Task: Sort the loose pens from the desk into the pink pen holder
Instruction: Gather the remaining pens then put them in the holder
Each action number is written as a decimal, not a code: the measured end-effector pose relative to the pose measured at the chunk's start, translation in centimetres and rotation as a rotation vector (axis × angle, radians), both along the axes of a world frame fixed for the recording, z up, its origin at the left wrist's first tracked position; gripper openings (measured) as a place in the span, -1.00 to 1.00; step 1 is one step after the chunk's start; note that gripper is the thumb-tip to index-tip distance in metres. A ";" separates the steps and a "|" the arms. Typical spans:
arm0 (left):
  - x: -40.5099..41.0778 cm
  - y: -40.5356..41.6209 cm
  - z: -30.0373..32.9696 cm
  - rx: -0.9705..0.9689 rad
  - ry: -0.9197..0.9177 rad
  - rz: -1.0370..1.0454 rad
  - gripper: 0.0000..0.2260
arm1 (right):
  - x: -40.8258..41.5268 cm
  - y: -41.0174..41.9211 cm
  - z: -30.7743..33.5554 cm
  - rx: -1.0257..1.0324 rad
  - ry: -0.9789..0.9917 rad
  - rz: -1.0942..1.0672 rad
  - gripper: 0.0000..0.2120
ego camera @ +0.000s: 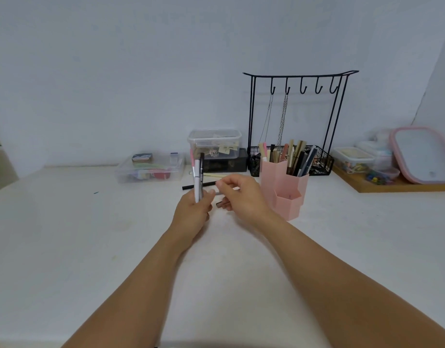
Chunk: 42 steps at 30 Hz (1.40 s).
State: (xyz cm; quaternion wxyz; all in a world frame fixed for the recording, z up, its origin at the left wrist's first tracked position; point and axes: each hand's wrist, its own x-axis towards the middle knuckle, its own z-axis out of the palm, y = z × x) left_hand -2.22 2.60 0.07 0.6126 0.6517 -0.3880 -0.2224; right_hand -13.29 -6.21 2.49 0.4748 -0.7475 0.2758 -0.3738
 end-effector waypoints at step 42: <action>-0.3 0.2 0.2 0.005 -0.060 -0.077 -0.85 | 0.2 0.7 0.9 -0.115 -0.189 0.115 -0.64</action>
